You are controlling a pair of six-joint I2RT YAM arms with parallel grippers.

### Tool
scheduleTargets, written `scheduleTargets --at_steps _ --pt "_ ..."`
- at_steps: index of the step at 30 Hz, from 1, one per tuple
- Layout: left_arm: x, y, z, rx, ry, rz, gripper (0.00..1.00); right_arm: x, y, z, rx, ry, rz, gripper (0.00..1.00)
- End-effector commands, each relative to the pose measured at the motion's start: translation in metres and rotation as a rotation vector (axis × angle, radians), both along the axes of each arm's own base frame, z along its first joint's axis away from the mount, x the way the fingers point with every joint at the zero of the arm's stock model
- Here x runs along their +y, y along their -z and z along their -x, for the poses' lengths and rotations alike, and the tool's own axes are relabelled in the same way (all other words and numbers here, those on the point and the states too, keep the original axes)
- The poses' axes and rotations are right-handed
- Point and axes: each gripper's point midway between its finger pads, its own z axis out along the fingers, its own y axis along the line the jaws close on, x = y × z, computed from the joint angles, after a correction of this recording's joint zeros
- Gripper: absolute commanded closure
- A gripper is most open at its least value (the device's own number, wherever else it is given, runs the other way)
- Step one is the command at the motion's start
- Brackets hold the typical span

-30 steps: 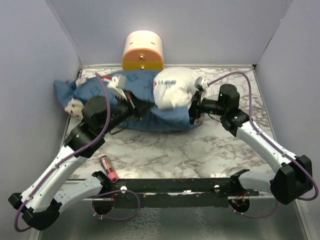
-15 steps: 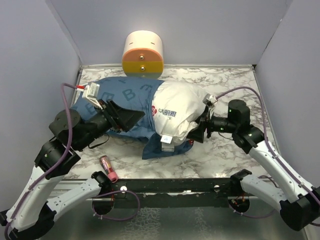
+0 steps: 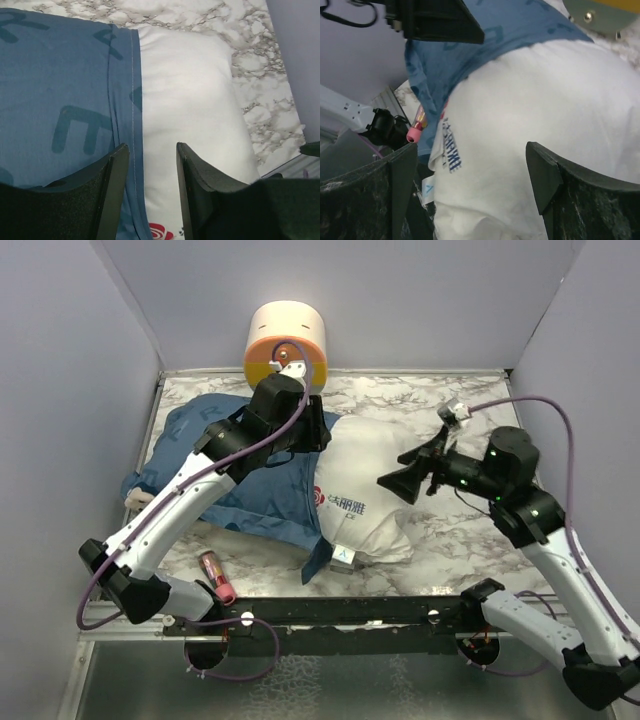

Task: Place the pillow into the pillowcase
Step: Stuff the pillow into the pillowcase.

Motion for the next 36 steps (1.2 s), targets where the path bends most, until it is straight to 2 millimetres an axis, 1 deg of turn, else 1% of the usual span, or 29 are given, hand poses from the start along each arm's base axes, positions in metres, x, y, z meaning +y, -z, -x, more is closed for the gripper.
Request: scheduleTargets --at_steps 1,4,6,8,9,10,12,13,15,16,20,25,27,29,30,32,33,34,36 --pt "0.002 -0.012 -0.015 -0.068 0.002 -0.073 0.55 0.005 0.085 -0.047 0.301 0.165 0.077 0.14" --pt "0.003 -0.003 -0.015 -0.047 -0.008 -0.091 0.55 0.014 0.119 -0.063 0.365 0.184 0.095 0.14" --pt "0.009 0.011 -0.013 -0.015 -0.022 -0.127 0.55 0.019 0.149 -0.068 0.416 0.186 0.149 0.14" --pt "0.012 0.028 -0.010 0.016 -0.023 -0.165 0.55 0.022 0.170 -0.065 0.454 0.175 0.187 0.17" --pt "0.013 0.037 -0.008 0.031 -0.018 -0.181 0.55 0.023 0.177 -0.062 0.466 0.165 0.195 0.20" --pt "0.013 0.045 -0.007 0.048 -0.012 -0.189 0.55 0.024 0.182 -0.059 0.475 0.159 0.196 0.26" --pt "0.009 0.055 -0.003 0.080 0.001 -0.186 0.55 0.024 0.188 -0.055 0.488 0.152 0.194 0.40" --pt "0.005 0.058 -0.001 0.092 0.009 -0.179 0.55 0.024 0.190 -0.053 0.494 0.152 0.193 0.49" --pt "-0.001 0.058 0.002 0.094 0.020 -0.165 0.55 0.024 0.192 -0.051 0.497 0.153 0.184 0.63" --pt "-0.004 0.056 0.002 0.092 0.021 -0.160 0.55 0.024 0.192 -0.050 0.496 0.152 0.180 0.67" --pt "-0.011 0.054 0.001 0.086 0.030 -0.179 0.55 0.026 0.195 -0.050 0.507 0.141 0.173 0.79" --pt "-0.012 0.077 -0.001 0.125 0.038 -0.265 0.53 0.029 0.197 -0.051 0.507 0.134 0.168 0.85" --pt "-0.007 0.087 -0.003 0.134 0.028 -0.311 0.54 0.030 0.200 -0.051 0.512 0.131 0.166 0.86" --pt "0.000 0.093 -0.006 0.134 0.013 -0.364 0.63 0.031 0.201 -0.051 0.515 0.126 0.159 0.87" --pt "0.003 0.094 -0.007 0.129 0.008 -0.382 0.69 0.032 0.201 -0.051 0.517 0.123 0.155 0.88" --pt "0.006 0.091 -0.010 0.111 0.005 -0.408 0.83 0.033 0.202 -0.051 0.521 0.117 0.147 0.88" --pt "0.007 0.089 -0.012 0.102 0.005 -0.416 0.92 0.034 0.202 -0.051 0.523 0.114 0.143 0.88" --pt "0.006 0.085 -0.014 0.093 0.005 -0.420 0.97 0.035 0.203 -0.051 0.524 0.111 0.141 0.89" --pt "0.000 0.072 -0.017 0.069 0.017 -0.394 1.00 0.036 0.203 -0.051 0.523 0.106 0.138 0.89"
